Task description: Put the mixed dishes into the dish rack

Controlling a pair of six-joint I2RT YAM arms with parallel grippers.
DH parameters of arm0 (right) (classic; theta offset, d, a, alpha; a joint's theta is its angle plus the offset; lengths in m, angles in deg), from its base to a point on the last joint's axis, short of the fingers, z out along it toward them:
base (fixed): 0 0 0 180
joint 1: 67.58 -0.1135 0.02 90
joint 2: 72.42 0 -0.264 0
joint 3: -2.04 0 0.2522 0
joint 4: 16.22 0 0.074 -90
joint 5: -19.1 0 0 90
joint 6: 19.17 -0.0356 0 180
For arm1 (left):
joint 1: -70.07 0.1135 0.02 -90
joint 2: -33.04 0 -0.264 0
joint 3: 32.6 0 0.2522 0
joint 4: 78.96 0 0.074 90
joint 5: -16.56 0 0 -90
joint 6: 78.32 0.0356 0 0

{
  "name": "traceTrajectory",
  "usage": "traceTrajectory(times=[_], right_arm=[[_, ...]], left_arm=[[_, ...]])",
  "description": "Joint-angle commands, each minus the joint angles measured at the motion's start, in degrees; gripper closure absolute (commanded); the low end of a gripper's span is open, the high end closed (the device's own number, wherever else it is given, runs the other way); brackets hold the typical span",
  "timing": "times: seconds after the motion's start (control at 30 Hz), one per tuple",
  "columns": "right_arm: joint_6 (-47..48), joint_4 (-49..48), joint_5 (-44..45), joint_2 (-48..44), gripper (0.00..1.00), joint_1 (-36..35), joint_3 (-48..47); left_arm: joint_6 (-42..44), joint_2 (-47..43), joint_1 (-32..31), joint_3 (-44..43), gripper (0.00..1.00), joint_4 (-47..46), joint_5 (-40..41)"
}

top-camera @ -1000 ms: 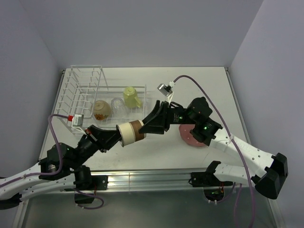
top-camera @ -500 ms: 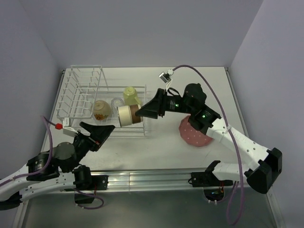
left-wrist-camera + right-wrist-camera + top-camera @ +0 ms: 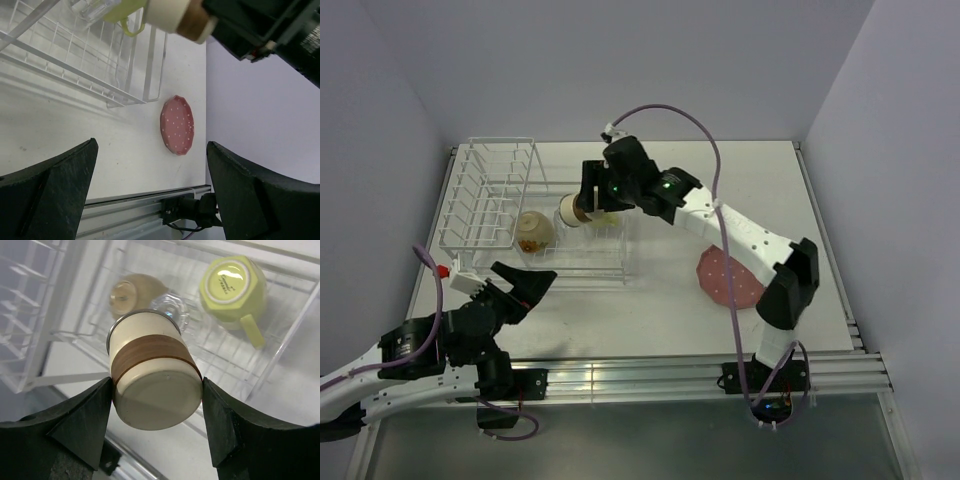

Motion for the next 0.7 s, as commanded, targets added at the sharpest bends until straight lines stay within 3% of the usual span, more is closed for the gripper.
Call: traceTrajectory(times=[0.0, 0.27, 0.43, 0.67], right_arm=[[2.28, 11.85, 12.57, 4.97, 1.00, -2.59, -8.50], [1.40, 20.04, 20.66, 14.03, 1.00, -5.75, -14.59], [0.88, 20.04, 20.84, 14.82, 1.00, -6.46, -12.74], [2.10, 22.94, 21.45, 20.18, 1.00, -6.54, -17.92]], left_arm=[[4.38, 1.51, 0.09, -3.24, 0.04, -0.12, 0.53], [8.07, 0.46, 0.09, -3.25, 0.06, -2.23, -0.09], [7.63, -0.86, 0.09, -1.75, 0.06, -2.23, -0.35], [8.07, -2.18, 0.09, -1.05, 0.07, -2.93, -0.70]])
